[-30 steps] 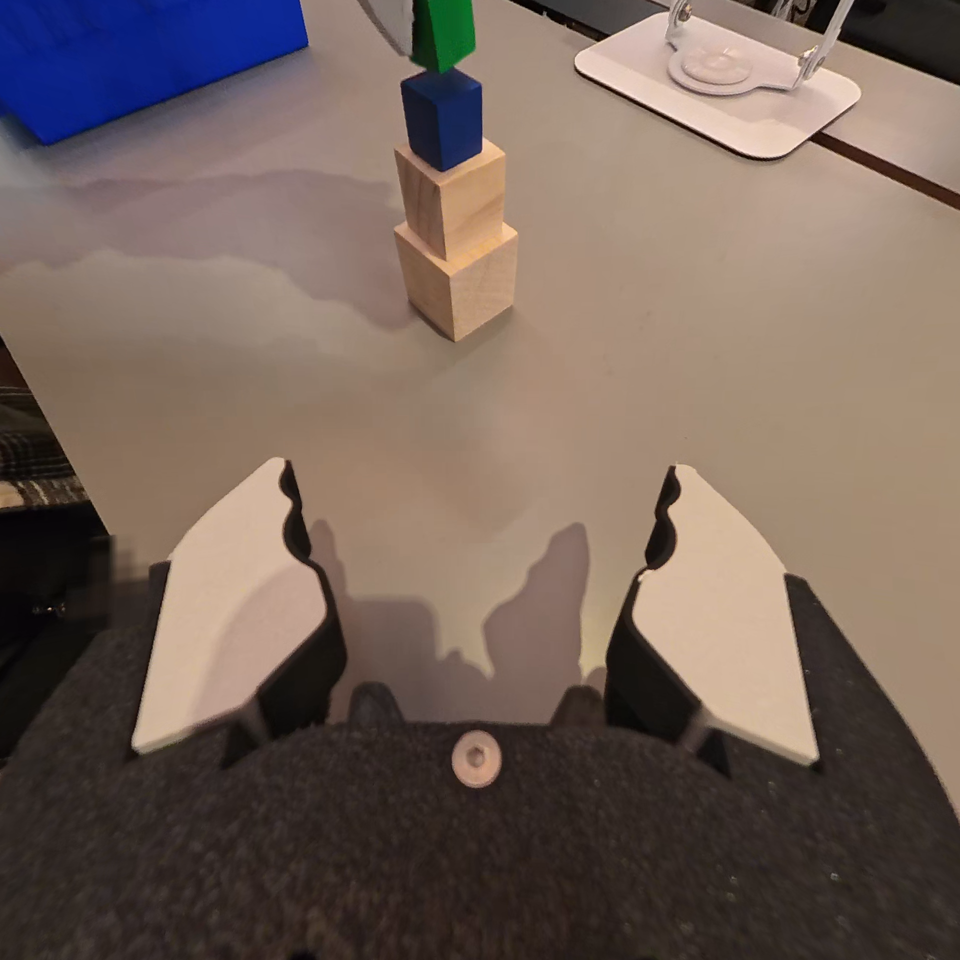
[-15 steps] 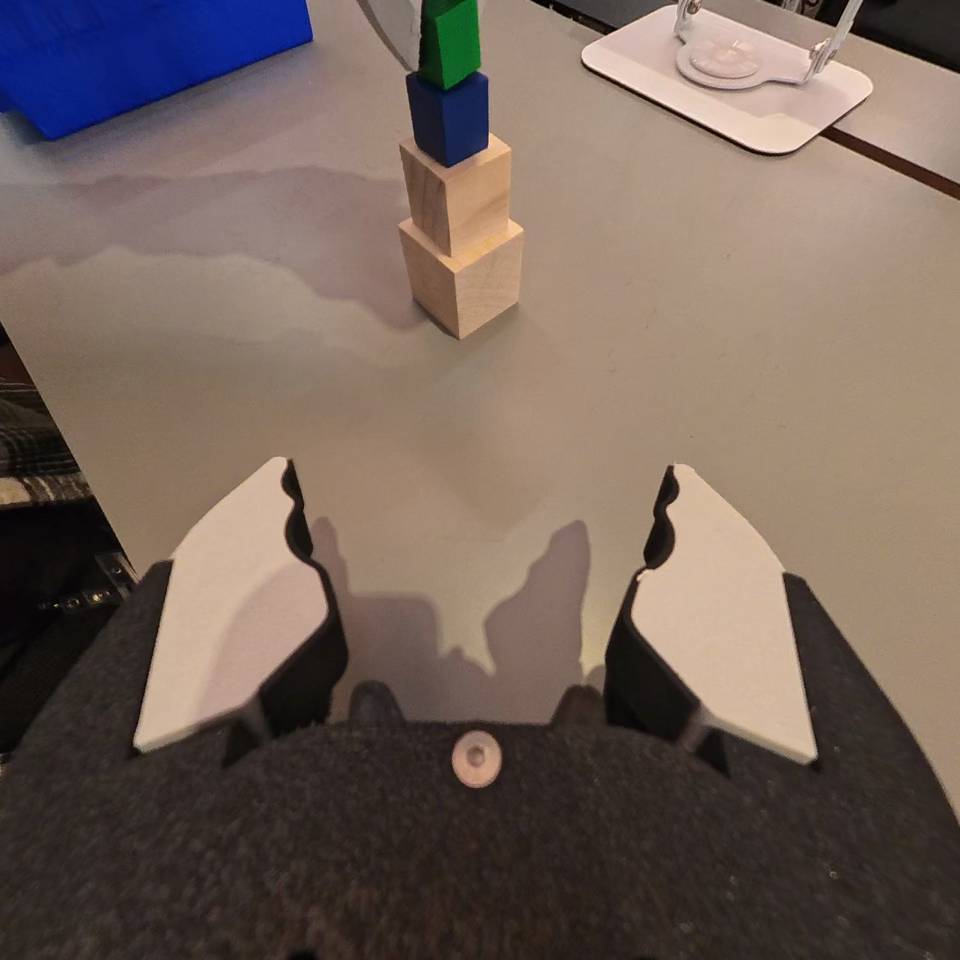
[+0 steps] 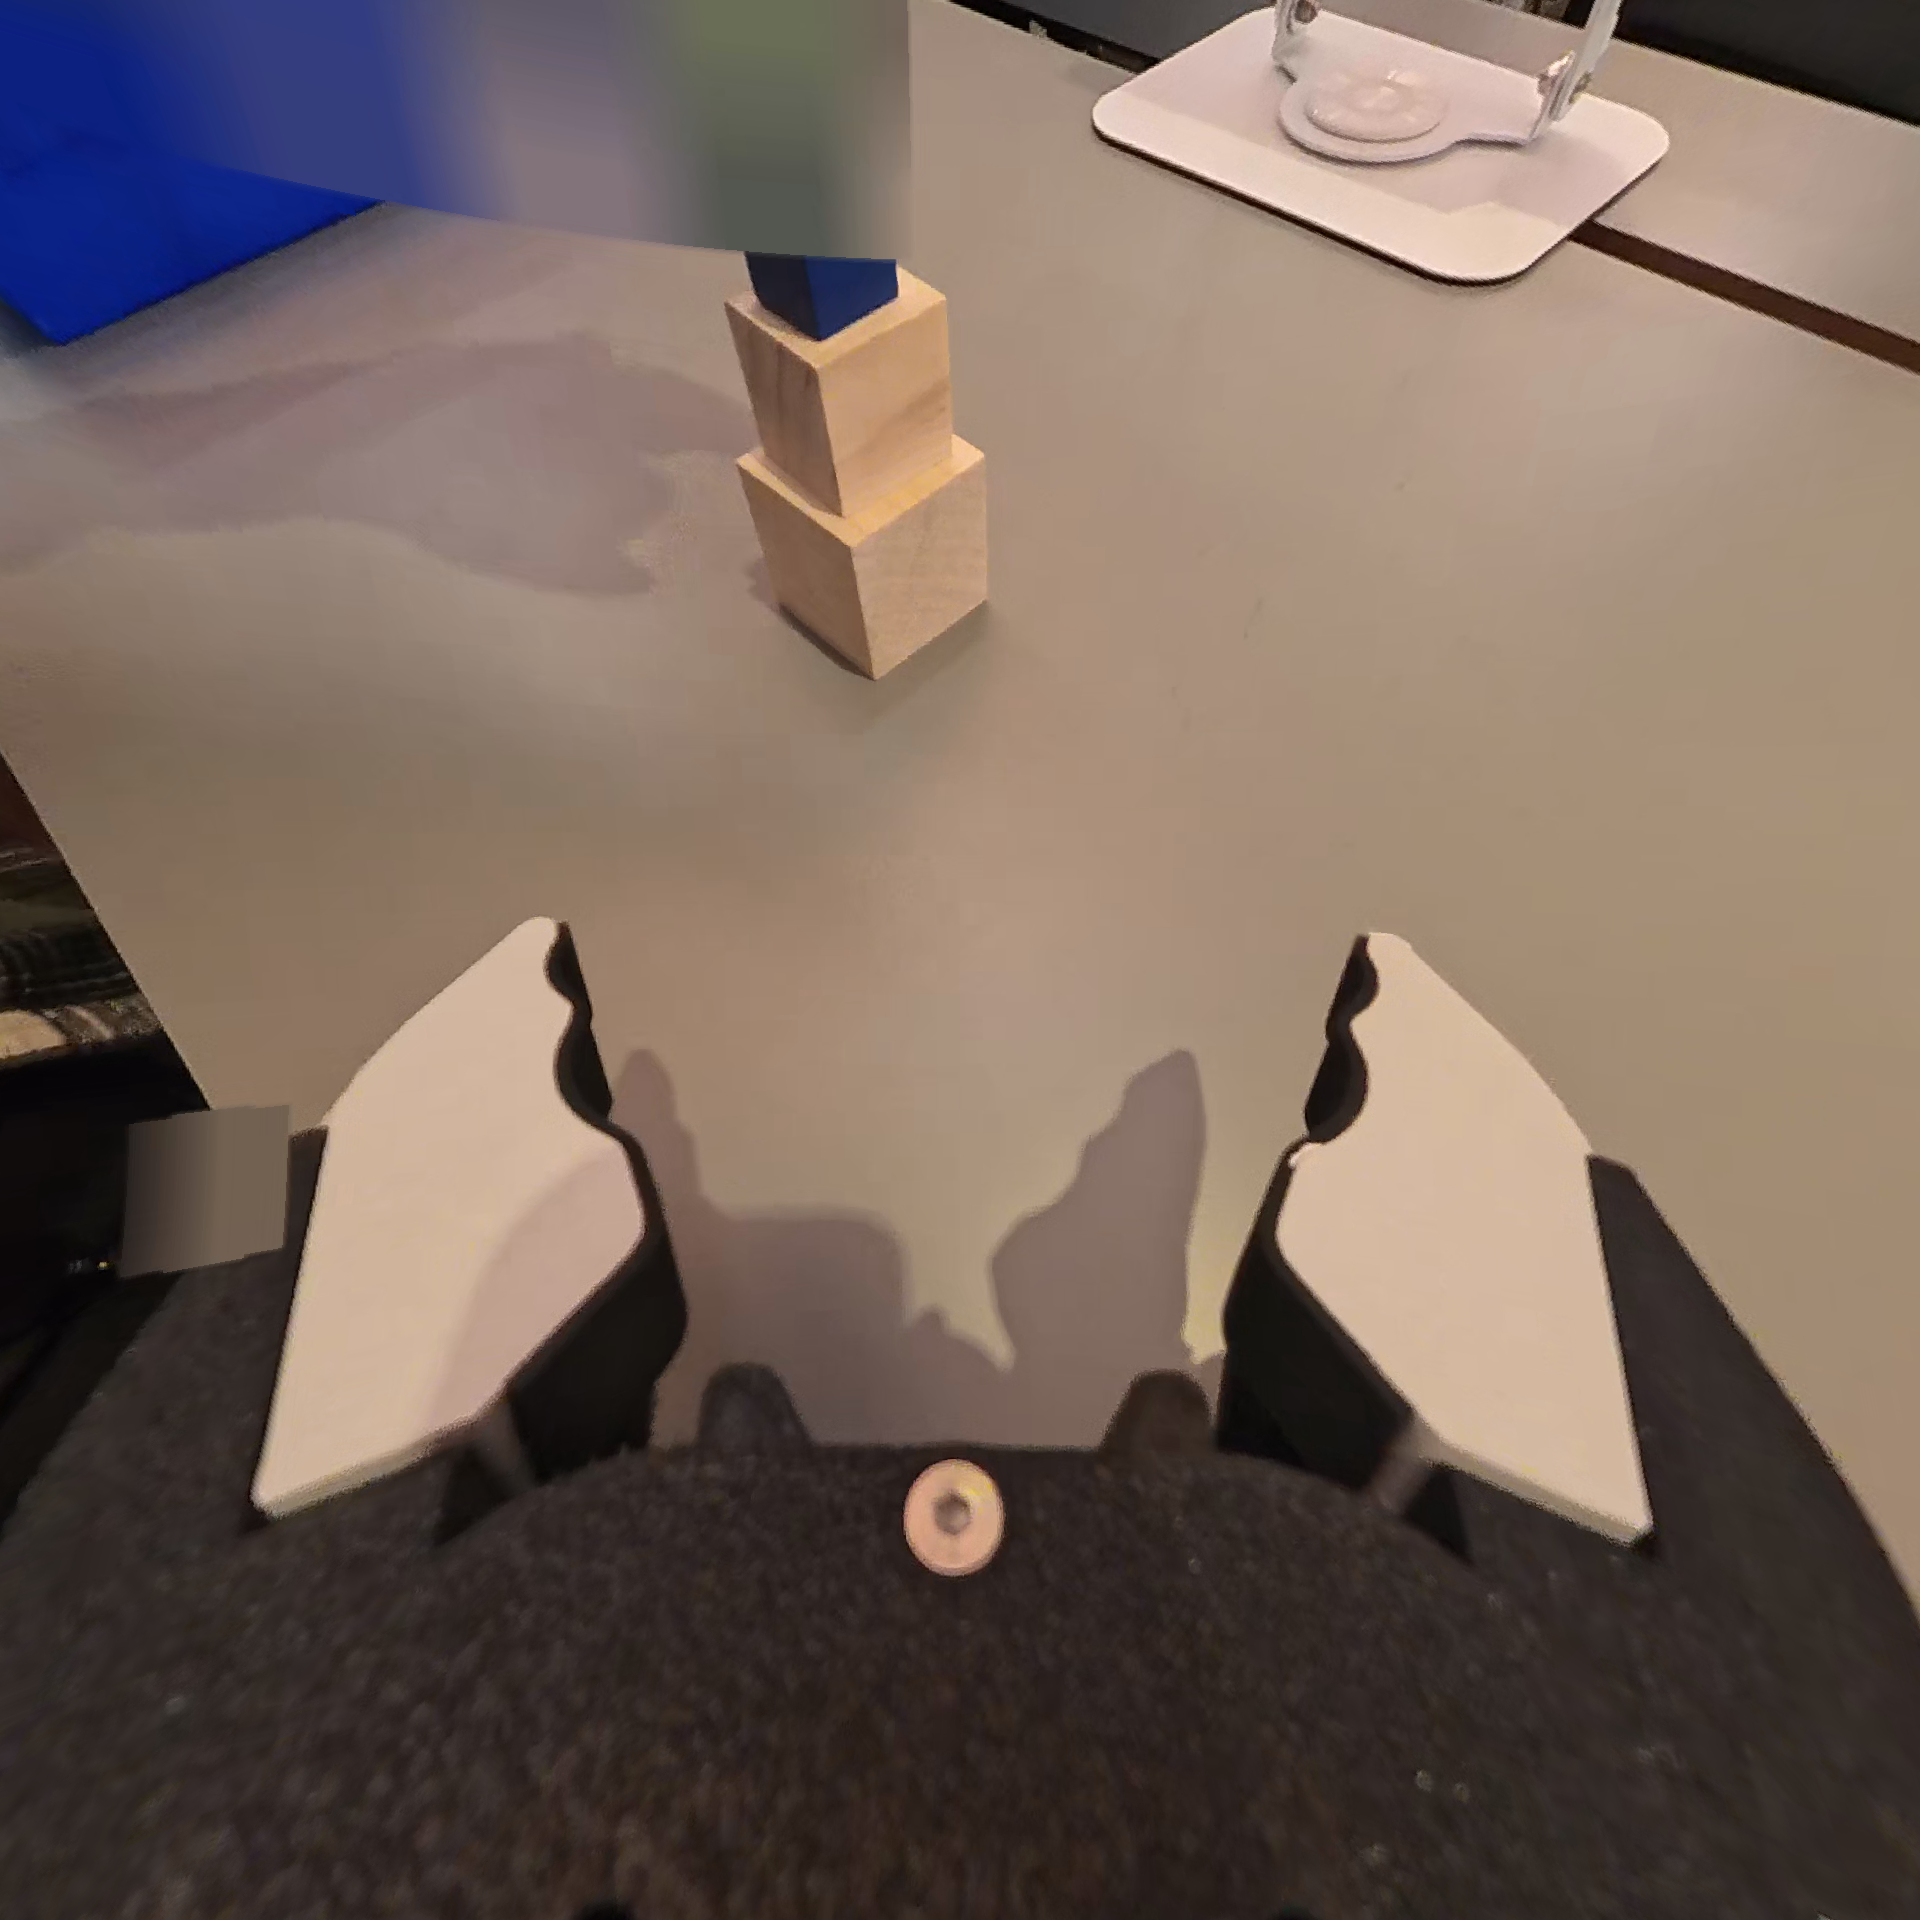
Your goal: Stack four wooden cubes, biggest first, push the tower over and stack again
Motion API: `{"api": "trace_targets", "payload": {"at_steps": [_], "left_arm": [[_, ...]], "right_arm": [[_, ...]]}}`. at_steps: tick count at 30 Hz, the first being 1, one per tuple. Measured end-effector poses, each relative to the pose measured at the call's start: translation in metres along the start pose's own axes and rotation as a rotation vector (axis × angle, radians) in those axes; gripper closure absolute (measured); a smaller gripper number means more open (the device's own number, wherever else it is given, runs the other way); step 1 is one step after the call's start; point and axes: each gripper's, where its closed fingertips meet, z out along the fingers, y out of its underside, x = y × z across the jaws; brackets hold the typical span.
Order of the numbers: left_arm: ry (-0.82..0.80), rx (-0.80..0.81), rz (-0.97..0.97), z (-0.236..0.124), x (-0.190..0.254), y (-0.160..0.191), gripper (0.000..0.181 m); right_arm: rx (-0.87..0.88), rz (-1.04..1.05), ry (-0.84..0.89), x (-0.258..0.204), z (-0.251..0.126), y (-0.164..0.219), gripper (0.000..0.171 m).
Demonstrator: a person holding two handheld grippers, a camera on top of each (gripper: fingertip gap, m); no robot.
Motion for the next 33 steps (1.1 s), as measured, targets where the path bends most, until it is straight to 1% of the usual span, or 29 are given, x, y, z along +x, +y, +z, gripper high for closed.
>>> {"api": "trace_targets", "payload": {"at_steps": [1, 4, 7, 10, 12, 16, 20, 22, 25, 27, 29, 33], "left_arm": [[-0.034, 0.064, -0.043, -0.006, 0.000, 0.008, 0.099], [-0.124, 0.246, -0.190, -0.020, 0.004, 0.041, 0.096], [-0.215, 0.382, -0.323, -0.028, 0.011, 0.081, 0.094], [-0.286, 0.462, -0.422, -0.028, 0.021, 0.116, 0.095], [-0.322, 0.473, -0.458, -0.023, 0.027, 0.135, 0.094], [-0.393, 0.523, -0.506, -0.025, 0.028, 0.157, 0.095], [-0.439, 0.592, -0.543, -0.038, 0.025, 0.171, 0.099], [-0.450, 0.618, -0.551, -0.045, 0.026, 0.176, 0.102], [-0.481, 0.636, -0.556, -0.058, 0.026, 0.183, 0.103], [-0.501, 0.643, -0.547, -0.065, 0.026, 0.186, 0.104], [-0.505, 0.655, -0.546, -0.070, 0.027, 0.187, 0.105], [-0.485, 0.693, -0.564, -0.076, 0.029, 0.190, 0.107]], "right_arm": [[-0.005, 0.010, 0.000, 0.001, 0.001, 0.002, 0.040], [-0.041, 0.027, 0.017, 0.005, 0.006, 0.008, 0.039], [-0.069, 0.040, 0.042, 0.011, 0.012, 0.007, 0.040], [-0.115, 0.044, 0.078, 0.019, 0.019, 0.000, 0.041], [-0.160, 0.037, 0.116, 0.025, 0.024, -0.006, 0.041], [-0.231, 0.044, 0.171, 0.031, 0.034, -0.022, 0.042], [-0.307, 0.082, 0.241, 0.038, 0.042, -0.031, 0.044], [-0.342, 0.147, 0.275, 0.043, 0.045, -0.031, 0.050], [-0.377, 0.281, 0.270, 0.044, 0.051, -0.028, 0.101], [-0.384, 0.359, 0.113, 0.026, 0.060, -0.029, 0.136], [-0.407, 0.473, 0.064, 0.020, 0.069, -0.026, 0.171], [-0.448, 0.463, 0.097, 0.018, 0.081, -0.024, 0.171]]}}
